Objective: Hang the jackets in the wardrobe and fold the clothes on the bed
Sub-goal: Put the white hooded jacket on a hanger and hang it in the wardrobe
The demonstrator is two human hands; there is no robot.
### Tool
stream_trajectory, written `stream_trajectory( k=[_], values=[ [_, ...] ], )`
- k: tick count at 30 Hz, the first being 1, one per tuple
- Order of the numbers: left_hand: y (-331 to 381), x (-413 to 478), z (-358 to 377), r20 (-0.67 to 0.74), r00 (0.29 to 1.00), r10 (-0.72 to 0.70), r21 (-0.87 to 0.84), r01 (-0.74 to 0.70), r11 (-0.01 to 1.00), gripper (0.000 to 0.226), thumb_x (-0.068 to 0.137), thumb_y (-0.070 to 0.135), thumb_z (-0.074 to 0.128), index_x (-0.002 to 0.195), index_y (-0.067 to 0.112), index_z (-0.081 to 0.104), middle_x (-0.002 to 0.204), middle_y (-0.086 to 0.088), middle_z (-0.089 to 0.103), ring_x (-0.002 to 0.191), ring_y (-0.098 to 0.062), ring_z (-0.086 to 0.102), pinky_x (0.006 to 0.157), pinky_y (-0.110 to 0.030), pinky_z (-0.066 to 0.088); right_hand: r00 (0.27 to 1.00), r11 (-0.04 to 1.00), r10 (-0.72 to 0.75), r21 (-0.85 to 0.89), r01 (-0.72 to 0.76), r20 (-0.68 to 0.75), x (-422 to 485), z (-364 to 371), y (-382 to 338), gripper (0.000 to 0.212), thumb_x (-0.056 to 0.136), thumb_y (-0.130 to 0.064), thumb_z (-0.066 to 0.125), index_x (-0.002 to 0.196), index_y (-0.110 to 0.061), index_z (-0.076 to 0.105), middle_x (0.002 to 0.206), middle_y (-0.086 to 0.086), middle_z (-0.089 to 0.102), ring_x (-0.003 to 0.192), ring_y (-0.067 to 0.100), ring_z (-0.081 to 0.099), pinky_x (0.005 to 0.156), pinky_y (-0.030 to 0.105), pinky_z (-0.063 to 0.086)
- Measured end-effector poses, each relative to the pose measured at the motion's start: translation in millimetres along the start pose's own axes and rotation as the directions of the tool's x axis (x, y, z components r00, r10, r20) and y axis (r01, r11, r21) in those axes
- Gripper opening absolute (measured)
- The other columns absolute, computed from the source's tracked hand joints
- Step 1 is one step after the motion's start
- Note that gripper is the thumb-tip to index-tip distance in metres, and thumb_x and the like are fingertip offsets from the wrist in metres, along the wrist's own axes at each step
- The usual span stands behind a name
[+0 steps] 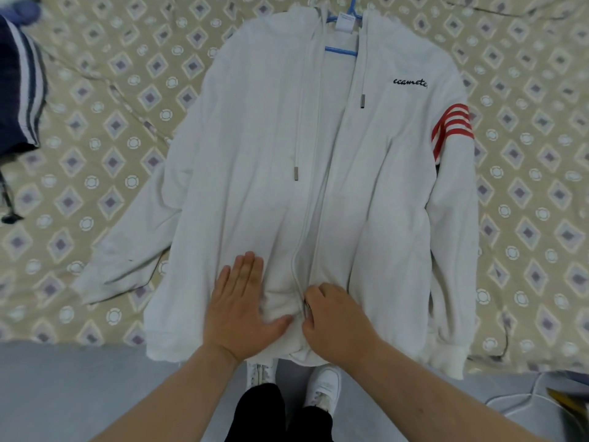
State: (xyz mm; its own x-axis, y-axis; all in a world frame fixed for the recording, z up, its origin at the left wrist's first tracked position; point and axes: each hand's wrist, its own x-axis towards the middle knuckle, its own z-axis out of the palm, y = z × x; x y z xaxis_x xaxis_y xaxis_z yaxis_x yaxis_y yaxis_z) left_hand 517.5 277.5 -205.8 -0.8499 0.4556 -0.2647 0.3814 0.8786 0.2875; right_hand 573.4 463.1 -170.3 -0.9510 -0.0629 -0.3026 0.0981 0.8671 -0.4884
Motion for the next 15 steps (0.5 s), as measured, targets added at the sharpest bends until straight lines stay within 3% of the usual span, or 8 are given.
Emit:
stream_trajectory(
  k=[4,6,9,12,15],
  values=[
    [-1.3,-0.5,5.4,0.077,0.996,-0.038,0.036,0.035,0.999,0.128,0.063,0.099,0.028,0.154,0.014,0.004,0.162,-0.002,0.005,0.15,-0.016,0.01,0.121,-0.036,-0.003,1.0,1.0,-0.03,-0.001,0.03,-0.002,3.0,-3.8,6.1,0.005,0.085,-0.008,0.066,0.089,-0.007,0.064,0.085,0.01,0.062,0.078,0.025,0.059,0.066,0.027,0.04],
    [-2.3,1.3,6.6,0.08,0.996,-0.049,0.043,0.045,0.998,0.128,0.061,0.101,0.022,0.154,0.016,-0.003,0.162,0.001,-0.002,0.15,-0.013,0.003,0.121,-0.034,-0.009,0.998,0.998,-0.052,-0.041,0.053,0.023,6.2,-7.6,13.1,0.009,0.087,-0.001,0.06,0.089,-0.006,0.067,0.084,0.011,0.064,0.077,0.028,0.061,0.067,0.031,0.045],
    [-0.5,3.4,6.3,0.085,0.994,-0.067,0.04,0.063,0.997,0.129,0.061,0.1,0.023,0.154,0.013,0.003,0.161,-0.001,0.004,0.148,-0.013,0.006,0.12,-0.034,-0.007,0.989,0.988,-0.137,-0.063,0.141,0.059,10.0,-13.5,20.8,0.015,0.094,-0.006,0.057,0.085,-0.005,0.069,0.081,0.01,0.067,0.076,0.027,0.062,0.072,0.039,0.052],
    [0.1,4.3,6.7,0.104,0.993,-0.063,0.034,0.06,0.998,0.13,0.06,0.099,0.031,0.154,0.013,0.004,0.161,-0.002,0.005,0.149,-0.015,0.009,0.12,-0.035,-0.006,0.983,0.986,-0.155,-0.044,0.16,0.1,18.5,-17.6,21.6,0.023,0.1,-0.012,0.05,0.088,-0.005,0.068,0.086,0.01,0.067,0.081,0.024,0.061,0.078,0.036,0.05],
    [-0.9,4.7,6.8,0.116,0.992,-0.059,0.047,0.054,0.997,0.13,0.06,0.097,0.037,0.154,0.013,0.005,0.161,-0.003,0.005,0.15,-0.018,0.011,0.12,-0.036,-0.006,0.986,0.987,-0.158,-0.009,0.159,0.054,31.6,-24.5,18.8,0.021,0.098,-0.008,0.052,0.085,-0.003,0.067,0.083,0.012,0.065,0.076,0.027,0.06,0.075,0.036,0.05]
  ],
)
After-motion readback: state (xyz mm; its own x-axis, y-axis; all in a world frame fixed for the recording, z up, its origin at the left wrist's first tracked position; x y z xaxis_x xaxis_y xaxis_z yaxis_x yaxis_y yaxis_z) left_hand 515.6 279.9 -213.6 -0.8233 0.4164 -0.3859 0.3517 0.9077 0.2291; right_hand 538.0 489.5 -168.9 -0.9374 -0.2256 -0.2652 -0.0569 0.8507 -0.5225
